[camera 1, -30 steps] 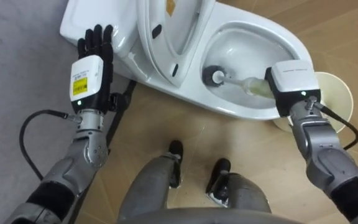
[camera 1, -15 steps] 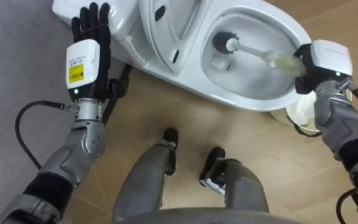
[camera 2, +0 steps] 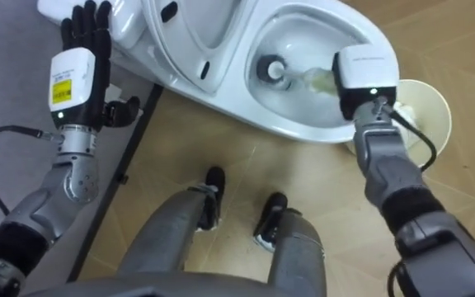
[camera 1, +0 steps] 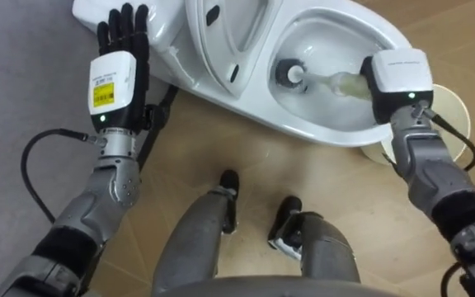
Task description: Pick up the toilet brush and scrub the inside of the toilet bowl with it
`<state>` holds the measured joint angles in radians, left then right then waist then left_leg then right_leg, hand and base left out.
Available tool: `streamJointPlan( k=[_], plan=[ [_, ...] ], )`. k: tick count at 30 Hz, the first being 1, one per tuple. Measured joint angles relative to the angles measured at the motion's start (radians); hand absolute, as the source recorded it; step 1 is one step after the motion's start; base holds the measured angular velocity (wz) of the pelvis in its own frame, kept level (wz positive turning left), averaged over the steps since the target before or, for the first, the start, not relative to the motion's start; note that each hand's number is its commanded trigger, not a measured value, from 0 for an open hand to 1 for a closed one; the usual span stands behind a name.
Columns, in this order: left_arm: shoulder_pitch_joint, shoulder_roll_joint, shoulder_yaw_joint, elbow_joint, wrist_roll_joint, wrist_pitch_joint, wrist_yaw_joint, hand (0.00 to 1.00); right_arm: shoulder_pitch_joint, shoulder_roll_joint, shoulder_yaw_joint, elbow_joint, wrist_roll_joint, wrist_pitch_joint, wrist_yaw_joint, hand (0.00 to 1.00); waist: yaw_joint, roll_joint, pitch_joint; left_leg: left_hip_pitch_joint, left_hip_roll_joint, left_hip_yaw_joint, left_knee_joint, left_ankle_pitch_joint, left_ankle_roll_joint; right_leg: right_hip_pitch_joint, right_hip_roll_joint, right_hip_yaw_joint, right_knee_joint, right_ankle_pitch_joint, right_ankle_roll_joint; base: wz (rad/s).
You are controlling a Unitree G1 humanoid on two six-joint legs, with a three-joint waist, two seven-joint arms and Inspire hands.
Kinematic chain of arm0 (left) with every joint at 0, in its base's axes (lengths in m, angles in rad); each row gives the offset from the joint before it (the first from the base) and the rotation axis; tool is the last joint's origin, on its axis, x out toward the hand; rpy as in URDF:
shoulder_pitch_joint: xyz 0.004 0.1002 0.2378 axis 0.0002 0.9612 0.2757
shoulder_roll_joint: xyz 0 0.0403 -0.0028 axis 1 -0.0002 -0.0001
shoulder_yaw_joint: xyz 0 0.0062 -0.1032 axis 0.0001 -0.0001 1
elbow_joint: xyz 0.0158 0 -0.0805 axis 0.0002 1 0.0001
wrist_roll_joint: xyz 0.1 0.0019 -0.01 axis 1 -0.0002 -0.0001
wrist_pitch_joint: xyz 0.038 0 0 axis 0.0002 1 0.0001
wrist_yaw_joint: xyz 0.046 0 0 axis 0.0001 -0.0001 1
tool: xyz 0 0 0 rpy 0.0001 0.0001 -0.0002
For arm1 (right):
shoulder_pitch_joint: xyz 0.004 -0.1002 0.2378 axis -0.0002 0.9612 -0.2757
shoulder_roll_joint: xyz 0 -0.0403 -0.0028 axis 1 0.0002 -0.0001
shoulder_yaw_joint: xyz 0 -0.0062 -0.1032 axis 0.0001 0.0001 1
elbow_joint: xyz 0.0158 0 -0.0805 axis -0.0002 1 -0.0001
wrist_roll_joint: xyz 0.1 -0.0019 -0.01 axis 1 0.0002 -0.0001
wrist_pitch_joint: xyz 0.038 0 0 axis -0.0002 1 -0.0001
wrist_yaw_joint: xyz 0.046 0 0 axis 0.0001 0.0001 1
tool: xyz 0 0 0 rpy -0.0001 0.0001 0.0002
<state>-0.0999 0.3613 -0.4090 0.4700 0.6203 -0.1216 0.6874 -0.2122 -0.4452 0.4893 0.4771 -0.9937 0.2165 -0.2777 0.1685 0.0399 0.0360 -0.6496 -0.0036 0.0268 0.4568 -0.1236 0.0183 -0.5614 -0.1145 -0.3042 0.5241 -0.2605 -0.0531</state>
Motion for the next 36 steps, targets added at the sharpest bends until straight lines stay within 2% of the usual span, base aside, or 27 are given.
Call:
streamJointPlan(
  k=[3,7,12,14,16,18,21,23,26,29,30,31,33,34,36],
  plan=[
    [0.013,0.003,0.007,0.000,-0.001,0.000,0.003,0.00,0.050,-0.001,0.000,-0.129,-0.054,0.044,0.090,1.00,0.003,0.005,-0.0033,0.009,0.010,0.004,-0.006,-0.003,-0.006,0.011,0.012,0.004,-0.013,0.003,-0.005,-0.08],
    [0.025,0.000,0.009,0.001,-0.018,0.000,0.009,0.00,0.108,-0.006,0.000,-0.227,-0.121,0.066,0.153,1.00,0.002,0.012,-0.0077,0.021,0.019,0.002,-0.014,-0.005,-0.013,0.029,0.026,0.003,-0.039,0.008,-0.011,-0.02],
    [0.026,0.007,0.007,0.011,-0.021,0.000,0.029,0.00,0.093,-0.043,-0.001,-0.220,-0.134,0.062,0.157,1.00,0.004,0.013,-0.0076,0.016,0.024,0.004,-0.005,-0.006,-0.015,0.029,0.029,0.004,-0.037,0.008,-0.013,-0.02],
    [0.025,0.009,0.007,0.011,-0.020,0.002,0.029,0.00,0.046,-0.049,-0.003,-0.129,-0.087,0.037,0.122,1.00,0.000,0.010,-0.0065,0.017,0.021,0.006,-0.005,-0.006,-0.015,0.024,0.023,0.006,-0.023,0.006,-0.013,0.00],
    [0.021,0.013,0.007,0.011,-0.018,0.003,0.028,0.00,0.002,-0.052,-0.032,-0.037,-0.017,-0.003,0.082,1.00,-0.006,-0.001,0.0002,0.015,0.010,0.013,-0.002,-0.006,-0.014,0.008,0.007,0.012,0.004,-0.009,-0.010,0.04],
    [0.019,0.038,0.012,0.001,-0.016,0.004,0.029,0.00,-0.081,-0.051,-0.065,0.116,0.106,-0.078,0.036,1.00,-0.017,-0.033,0.0168,0.011,0.004,0.026,0.005,-0.005,-0.013,-0.019,-0.007,0.033,0.044,-0.023,-0.008,-0.08],
    [0.016,0.059,0.019,-0.022,-0.008,0.008,0.046,0.00,-0.166,-0.052,-0.136,0.249,0.225,-0.143,-0.041,1.00,-0.043,-0.057,0.0281,-0.021,0.000,0.025,0.025,-0.003,-0.010,-0.052,-0.017,0.026,0.076,-0.028,-0.013,0.07],
    [0.017,0.052,0.037,-0.023,0.028,0.013,0.049,0.00,-0.222,-0.055,-0.189,0.308,0.249,-0.166,-0.081,1.00,-0.063,-0.063,0.0305,-0.027,-0.007,0.024,0.026,0.001,-0.005,-0.062,-0.026,0.026,0.091,-0.031,-0.012,0.07],
    [0.017,0.054,0.053,-0.022,0.042,0.021,0.037,0.00,-0.254,-0.080,-0.205,0.329,0.222,-0.164,-0.113,1.00,-0.062,-0.080,0.0286,-0.027,-0.009,0.025,0.029,0.002,-0.003,-0.065,-0.032,0.027,0.098,-0.031,-0.010,0.02],
    [0.006,0.043,0.054,-0.018,0.046,0.029,0.030,0.00,-0.236,-0.052,-0.192,0.277,0.120,-0.151,-0.116,1.00,-0.061,-0.085,0.0281,-0.023,-0.006,0.026,0.035,0.003,-0.001,-0.058,-0.029,0.027,0.093,-0.025,-0.008,-0.04],
    [0.004,0.044,0.052,-0.015,0.046,0.031,0.015,0.00,-0.223,-0.030,-0.163,0.248,0.079,-0.143,-0.113,1.00,-0.055,-0.081,0.0260,-0.017,0.003,0.026,0.035,0.003,-0.001,-0.046,-0.021,0.028,0.080,-0.018,-0.007,-0.08],
    [0.001,0.044,0.051,-0.015,0.045,0.030,0.005,0.00,-0.208,-0.025,-0.145,0.217,0.062,-0.134,-0.110,1.00,-0.050,-0.080,0.0257,-0.013,0.006,0.026,0.035,0.003,-0.001,-0.041,-0.019,0.028,0.074,-0.016,-0.007,-0.06],
    [-0.013,0.038,0.029,-0.015,0.040,0.033,-0.014,0.00,-0.110,-0.021,-0.051,0.059,0.000,-0.092,-0.058,1.00,-0.026,-0.069,0.0191,-0.006,0.013,0.025,0.024,0.002,-0.001,-0.026,-0.002,0.026,0.045,-0.007,-0.005,-0.02],
    [-0.011,0.035,0.024,-0.014,0.038,0.034,-0.016,0.00,-0.083,-0.019,-0.032,0.021,-0.018,-0.080,-0.040,1.00,-0.021,-0.063,0.0163,-0.004,0.014,0.023,0.021,0.001,-0.001,-0.018,0.003,0.022,0.031,0.000,-0.005,0.00],
    [-0.007,0.033,0.008,0.003,0.039,0.033,-0.015,0.00,0.005,-0.011,0.010,-0.088,-0.086,-0.035,0.011,1.00,-0.018,-0.030,0.0005,-0.001,0.017,0.009,0.009,0.002,-0.001,0.000,0.013,0.005,-0.008,0.018,-0.005,0.00]
  ],
)
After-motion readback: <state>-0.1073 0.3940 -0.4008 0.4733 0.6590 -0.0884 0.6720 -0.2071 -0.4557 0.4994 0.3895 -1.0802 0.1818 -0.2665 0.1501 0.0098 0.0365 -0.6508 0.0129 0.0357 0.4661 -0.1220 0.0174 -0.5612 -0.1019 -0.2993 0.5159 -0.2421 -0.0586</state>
